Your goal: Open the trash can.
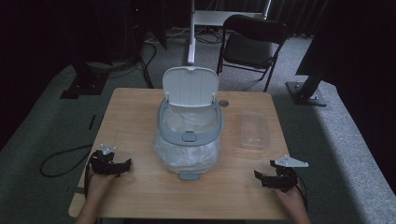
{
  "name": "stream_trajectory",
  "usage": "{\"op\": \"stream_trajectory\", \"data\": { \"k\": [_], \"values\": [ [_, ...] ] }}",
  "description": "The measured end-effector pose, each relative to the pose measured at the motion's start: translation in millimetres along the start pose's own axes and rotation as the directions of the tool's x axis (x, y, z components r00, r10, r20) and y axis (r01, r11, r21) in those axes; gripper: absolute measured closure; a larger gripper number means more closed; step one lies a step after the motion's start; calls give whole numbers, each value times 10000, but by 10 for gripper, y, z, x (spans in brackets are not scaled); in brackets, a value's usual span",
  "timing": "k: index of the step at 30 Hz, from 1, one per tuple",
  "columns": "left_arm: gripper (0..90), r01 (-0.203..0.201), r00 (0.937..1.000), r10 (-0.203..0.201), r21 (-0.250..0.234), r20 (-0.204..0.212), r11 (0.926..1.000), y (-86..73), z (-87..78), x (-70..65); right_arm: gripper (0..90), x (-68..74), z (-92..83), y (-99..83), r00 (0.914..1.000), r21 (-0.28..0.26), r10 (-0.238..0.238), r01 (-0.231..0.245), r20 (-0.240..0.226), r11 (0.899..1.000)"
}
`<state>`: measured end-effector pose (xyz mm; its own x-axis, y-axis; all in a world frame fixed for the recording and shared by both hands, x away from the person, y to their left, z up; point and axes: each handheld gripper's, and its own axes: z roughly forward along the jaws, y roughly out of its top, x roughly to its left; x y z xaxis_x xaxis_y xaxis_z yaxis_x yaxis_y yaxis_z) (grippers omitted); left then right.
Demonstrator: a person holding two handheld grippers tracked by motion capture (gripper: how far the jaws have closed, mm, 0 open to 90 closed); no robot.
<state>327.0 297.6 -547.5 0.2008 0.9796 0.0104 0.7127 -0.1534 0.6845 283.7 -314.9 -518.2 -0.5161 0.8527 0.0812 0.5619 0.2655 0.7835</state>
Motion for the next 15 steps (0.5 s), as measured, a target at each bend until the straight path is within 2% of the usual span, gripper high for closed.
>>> {"op": "stream_trajectory", "data": {
  "k": [1, 2, 9, 15],
  "values": [
    [18, 0, 10000, 0, 0, 0, 10000, 0, 0, 0, 121, 0, 0, 0, 10000, 0, 0, 0, 0, 10000],
    [18, 5, 10000, -5, -36, -2, 10000, -1, 3, 0, 121, -62, -63, 64, 9994, -159, 230, -226, 271, 9996],
    [18, 24, 10000, -24, -21, -33, 10000, 2, 5, -5, 121, -213, -139, 224, 9954, -543, 715, -681, 631, 9962],
    [18, 61, 10000, -61, -26, -59, 10000, -4, 1, -6, 121, -360, -142, 351, 9905, -847, 1209, -1151, 660, 9897]
  ]
}}
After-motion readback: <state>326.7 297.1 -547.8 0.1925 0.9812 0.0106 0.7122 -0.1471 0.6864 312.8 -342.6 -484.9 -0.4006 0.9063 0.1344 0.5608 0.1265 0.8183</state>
